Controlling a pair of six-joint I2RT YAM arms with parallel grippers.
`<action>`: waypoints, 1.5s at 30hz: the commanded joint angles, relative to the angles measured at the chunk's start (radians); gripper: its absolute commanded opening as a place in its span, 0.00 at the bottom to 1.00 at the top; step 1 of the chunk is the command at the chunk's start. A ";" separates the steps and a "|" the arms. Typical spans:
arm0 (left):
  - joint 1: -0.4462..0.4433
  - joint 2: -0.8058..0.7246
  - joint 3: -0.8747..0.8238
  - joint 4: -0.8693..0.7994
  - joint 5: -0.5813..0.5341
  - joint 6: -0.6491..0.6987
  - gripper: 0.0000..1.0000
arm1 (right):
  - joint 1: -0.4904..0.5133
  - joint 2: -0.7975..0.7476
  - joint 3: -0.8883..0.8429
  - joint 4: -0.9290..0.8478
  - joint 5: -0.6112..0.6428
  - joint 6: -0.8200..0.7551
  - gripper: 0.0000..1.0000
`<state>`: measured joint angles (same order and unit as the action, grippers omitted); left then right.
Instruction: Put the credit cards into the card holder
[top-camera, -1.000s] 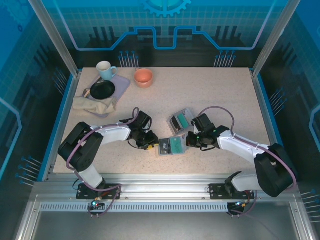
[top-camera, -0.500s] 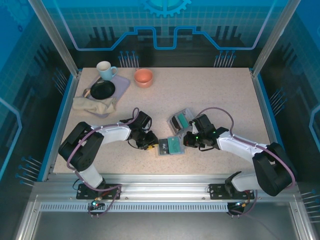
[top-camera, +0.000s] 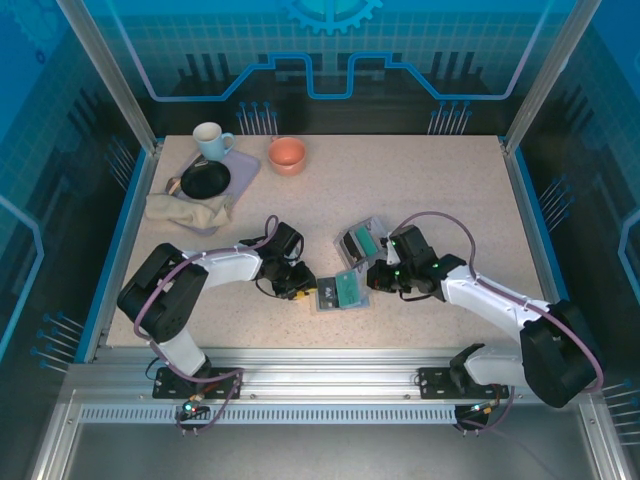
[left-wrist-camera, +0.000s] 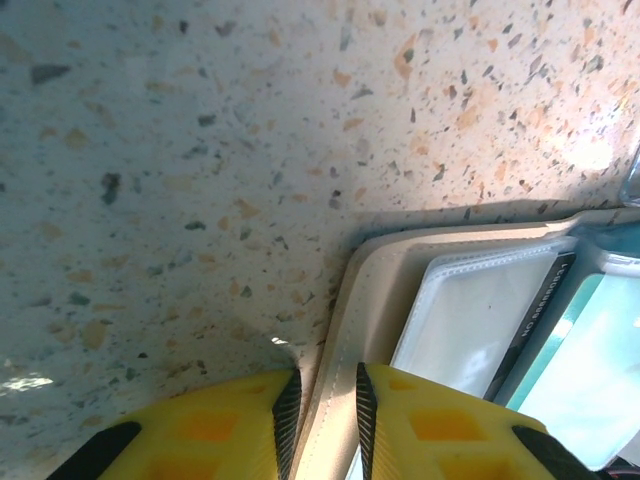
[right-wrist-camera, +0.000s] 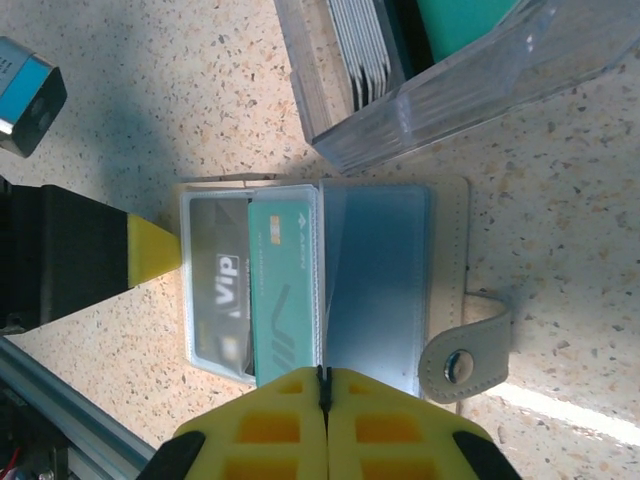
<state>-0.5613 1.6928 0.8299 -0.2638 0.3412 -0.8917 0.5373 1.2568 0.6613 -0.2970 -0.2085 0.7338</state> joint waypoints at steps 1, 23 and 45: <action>-0.038 0.071 -0.004 0.043 0.025 -0.003 0.26 | 0.024 0.004 0.040 -0.055 0.019 0.004 0.06; -0.040 0.066 -0.002 0.038 0.022 -0.001 0.26 | 0.030 0.073 0.040 -0.050 0.094 0.016 0.06; -0.040 0.072 -0.002 0.042 0.025 -0.002 0.26 | 0.050 0.130 0.042 -0.049 0.108 -0.008 0.06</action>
<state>-0.5613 1.6947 0.8352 -0.2718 0.3412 -0.8917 0.5697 1.3655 0.6968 -0.3271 -0.1001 0.7368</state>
